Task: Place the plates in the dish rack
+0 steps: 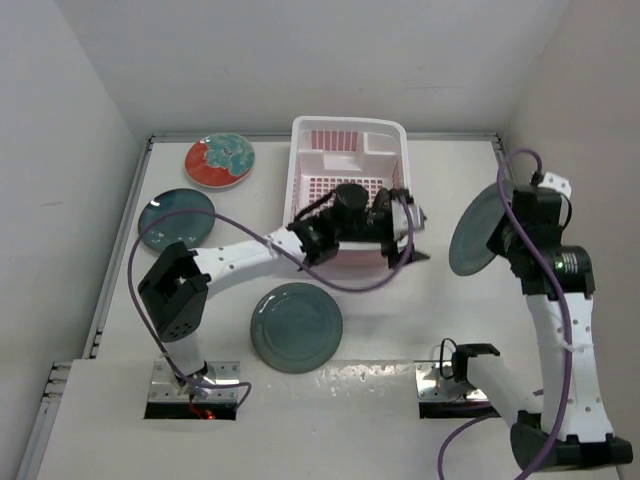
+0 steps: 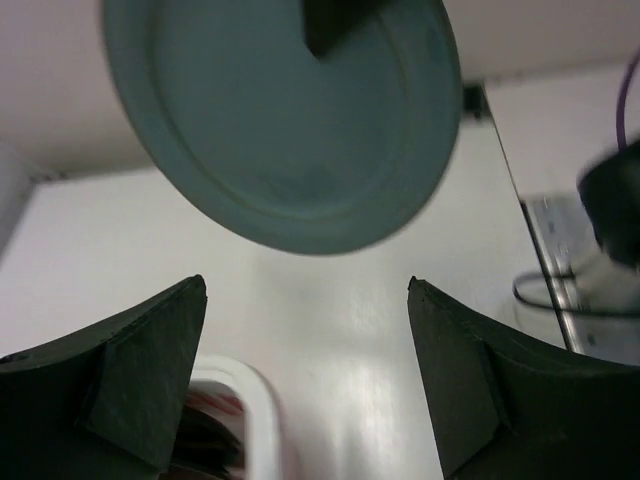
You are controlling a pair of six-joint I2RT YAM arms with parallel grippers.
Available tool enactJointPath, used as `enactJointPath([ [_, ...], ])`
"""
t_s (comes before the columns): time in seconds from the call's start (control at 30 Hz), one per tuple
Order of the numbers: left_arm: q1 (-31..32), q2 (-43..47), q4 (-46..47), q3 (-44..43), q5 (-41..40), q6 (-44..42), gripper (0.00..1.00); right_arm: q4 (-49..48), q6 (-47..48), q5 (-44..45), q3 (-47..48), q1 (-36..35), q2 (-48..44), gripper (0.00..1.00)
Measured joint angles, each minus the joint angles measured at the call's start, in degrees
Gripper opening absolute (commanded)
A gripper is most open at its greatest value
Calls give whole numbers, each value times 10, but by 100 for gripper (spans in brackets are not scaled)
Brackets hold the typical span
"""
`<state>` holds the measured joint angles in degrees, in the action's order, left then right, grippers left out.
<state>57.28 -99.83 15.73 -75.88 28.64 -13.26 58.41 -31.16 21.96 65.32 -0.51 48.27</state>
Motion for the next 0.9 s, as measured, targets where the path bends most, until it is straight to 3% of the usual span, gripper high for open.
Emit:
enactJointPath([
  [0.23,-151,2,0,-149,42,116,83,-23,92,-2,206,-18,140,0],
  [0.47,-354,3,-109,-173,-71,145,83,-52,180,92,409,-204,322,0],
  [0.6,-451,-9,-171,-176,-146,144,83,-84,194,123,464,-285,431,0],
  [0.9,-505,-14,-209,-100,-239,140,83,0,73,163,533,-348,610,0],
])
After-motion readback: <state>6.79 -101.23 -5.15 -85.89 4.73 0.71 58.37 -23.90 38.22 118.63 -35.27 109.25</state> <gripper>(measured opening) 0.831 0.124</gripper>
